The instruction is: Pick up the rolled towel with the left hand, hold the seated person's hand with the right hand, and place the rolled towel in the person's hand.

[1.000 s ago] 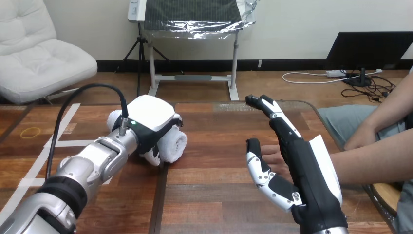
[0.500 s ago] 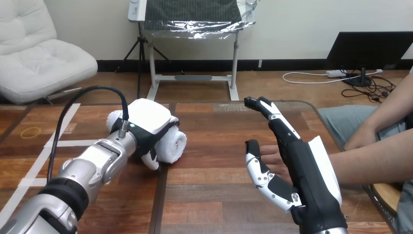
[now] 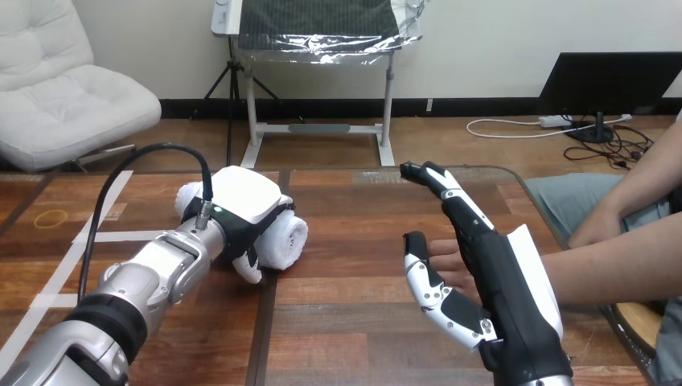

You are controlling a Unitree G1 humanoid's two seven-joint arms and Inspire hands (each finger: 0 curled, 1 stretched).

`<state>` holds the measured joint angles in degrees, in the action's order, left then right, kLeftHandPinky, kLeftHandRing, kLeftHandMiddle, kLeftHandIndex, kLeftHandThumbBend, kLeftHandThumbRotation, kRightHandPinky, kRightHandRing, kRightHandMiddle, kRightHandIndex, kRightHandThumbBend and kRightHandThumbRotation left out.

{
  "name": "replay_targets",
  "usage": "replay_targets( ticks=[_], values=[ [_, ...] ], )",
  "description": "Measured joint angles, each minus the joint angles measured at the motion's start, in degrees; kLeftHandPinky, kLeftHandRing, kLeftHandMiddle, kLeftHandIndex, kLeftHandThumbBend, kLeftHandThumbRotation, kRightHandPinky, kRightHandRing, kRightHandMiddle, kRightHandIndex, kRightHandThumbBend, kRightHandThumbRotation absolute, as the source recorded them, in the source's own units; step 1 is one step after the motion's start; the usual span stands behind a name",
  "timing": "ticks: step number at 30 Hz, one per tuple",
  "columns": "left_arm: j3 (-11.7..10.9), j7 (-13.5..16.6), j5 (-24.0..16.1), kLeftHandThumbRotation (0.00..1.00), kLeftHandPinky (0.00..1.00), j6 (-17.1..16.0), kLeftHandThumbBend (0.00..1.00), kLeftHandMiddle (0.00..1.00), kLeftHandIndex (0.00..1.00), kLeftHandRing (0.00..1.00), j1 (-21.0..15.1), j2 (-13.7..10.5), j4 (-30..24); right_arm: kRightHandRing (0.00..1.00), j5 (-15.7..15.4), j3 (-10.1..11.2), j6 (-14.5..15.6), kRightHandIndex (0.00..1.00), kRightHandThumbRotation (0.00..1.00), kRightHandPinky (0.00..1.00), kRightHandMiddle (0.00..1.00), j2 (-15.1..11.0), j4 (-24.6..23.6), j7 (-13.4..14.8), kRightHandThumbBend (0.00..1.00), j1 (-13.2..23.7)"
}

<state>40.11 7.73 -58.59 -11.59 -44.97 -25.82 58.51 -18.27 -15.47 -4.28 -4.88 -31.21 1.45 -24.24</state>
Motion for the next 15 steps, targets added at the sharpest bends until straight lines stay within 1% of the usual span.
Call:
replay_targets(
  ticks=[8,15],
  values=[
    [0.73,0.87,-0.21,0.29,0.87,0.16,0.86,0.90,0.90,0.88,0.02,0.01,0.20,0.95,0.06,0.04,0.29,0.86,0.00,0.98,0.95,-0.01,-0.04,-0.52,0.00,-0.03],
    [1.65,3.18,-0.42,0.26,0.86,0.20,0.84,0.88,0.88,0.87,0.14,0.09,0.90,0.95,0.16,0.11,0.48,0.85,0.00,0.98,0.95,-0.01,-0.04,-0.91,0.00,-0.05]
  ],
)
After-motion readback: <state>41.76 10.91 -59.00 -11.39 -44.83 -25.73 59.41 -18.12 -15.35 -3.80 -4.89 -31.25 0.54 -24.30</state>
